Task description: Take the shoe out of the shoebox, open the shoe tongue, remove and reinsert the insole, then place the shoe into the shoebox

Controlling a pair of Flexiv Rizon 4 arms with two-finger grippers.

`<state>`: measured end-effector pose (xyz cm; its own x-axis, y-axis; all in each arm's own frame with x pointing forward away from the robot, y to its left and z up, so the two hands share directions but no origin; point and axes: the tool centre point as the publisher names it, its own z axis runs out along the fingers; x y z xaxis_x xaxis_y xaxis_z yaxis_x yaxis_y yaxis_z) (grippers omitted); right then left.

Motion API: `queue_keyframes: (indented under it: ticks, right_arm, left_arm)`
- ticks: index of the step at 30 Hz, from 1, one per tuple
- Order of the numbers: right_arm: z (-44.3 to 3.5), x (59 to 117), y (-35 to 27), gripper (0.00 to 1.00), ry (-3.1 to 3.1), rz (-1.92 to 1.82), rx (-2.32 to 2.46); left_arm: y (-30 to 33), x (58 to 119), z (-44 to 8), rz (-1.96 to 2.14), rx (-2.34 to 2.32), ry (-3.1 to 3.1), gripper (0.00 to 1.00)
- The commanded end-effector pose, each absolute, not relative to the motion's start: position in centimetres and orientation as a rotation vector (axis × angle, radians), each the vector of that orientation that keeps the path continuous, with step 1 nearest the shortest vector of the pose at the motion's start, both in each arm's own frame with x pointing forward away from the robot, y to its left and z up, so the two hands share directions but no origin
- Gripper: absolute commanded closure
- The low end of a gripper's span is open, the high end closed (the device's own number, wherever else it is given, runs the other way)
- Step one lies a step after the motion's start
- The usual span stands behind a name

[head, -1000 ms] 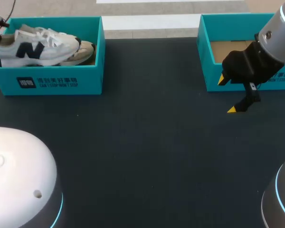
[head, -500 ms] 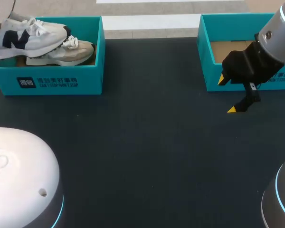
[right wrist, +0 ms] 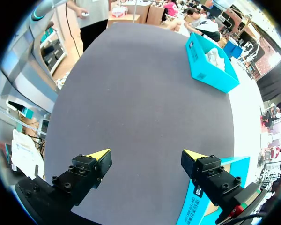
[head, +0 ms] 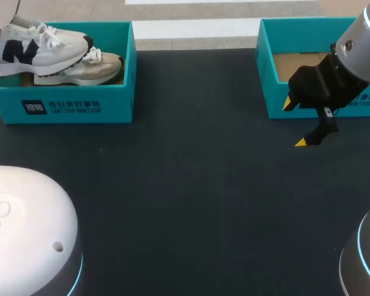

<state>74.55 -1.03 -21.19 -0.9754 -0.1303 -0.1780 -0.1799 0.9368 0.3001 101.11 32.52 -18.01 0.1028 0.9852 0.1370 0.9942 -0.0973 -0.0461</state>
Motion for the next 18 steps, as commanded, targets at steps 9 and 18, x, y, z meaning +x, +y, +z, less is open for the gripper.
queue_keyframes:
  ticks: [9,18]
  right_arm:
    - [-21.3,74.6,-0.9,0.0,2.939,0.473,-0.237]
    - [-21.3,74.6,-0.9,0.0,2.939,0.473,-0.237]
  left_arm:
    - [29.7,92.9,-15.1,-0.239,-2.12,-2.16,1.0]
    - [25.7,90.9,-15.2,-0.222,-2.106,-2.159,1.0]
